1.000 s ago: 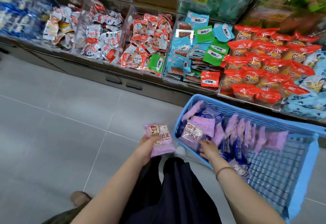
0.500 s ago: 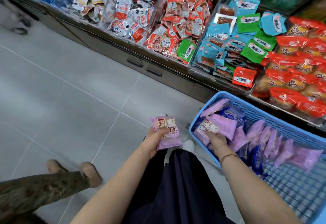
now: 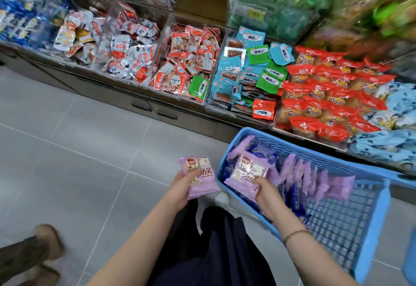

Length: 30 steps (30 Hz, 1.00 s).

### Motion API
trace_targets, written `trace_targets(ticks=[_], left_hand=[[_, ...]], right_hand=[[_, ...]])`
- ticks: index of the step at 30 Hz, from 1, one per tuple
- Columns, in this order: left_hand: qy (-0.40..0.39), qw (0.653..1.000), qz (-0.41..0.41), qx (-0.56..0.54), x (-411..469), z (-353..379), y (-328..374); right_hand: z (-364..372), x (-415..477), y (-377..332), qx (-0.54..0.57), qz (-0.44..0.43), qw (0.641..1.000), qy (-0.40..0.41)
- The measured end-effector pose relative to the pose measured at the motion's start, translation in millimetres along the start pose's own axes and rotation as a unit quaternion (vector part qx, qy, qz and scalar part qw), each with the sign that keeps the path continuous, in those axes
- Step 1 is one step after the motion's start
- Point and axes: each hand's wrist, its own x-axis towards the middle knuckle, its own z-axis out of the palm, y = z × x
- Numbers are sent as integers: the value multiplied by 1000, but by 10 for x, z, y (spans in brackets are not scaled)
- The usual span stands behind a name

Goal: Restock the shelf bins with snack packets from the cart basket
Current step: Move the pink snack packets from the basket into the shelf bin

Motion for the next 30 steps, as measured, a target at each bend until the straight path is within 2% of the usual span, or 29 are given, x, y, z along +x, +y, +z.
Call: trace_targets(ticks=[2,4,7,10,15,17,19,21,24,27,30], left_hand=[[-15,1000,4,20,-2,77,16],[-36,998,5,59,-4,126,36],[-75,988,5,134,-23,215,34],[-81,966,35,244,4,300,-1],[-91,967,34,235,17,283,55],[-86,974,36,209,28,229,62],[-48,982,29,182,31,164,86],[-15,983,27,180,22,67,126],[14,990,24,141,-8,-129,164],[41,993,25,104,-27,-336,159],[39,996,28,76,-40,-453,135]], right_hand=[[57,-124,-38,17,-14,999,-30],[121,-213,-64,-11,-22,999,-45],[246,-340,-101,-148,-54,986,-59],[358,-370,-66,-297,-99,946,-88],[403,-267,-43,-336,-105,924,-147],[413,-133,-49,-279,-51,952,-120],[368,77,-41,-194,3,980,-37],[226,307,-3,-96,58,993,46],[6,617,75,12,122,984,128],[-25,856,107,64,147,976,148],[16,1012,109,116,134,972,153]])
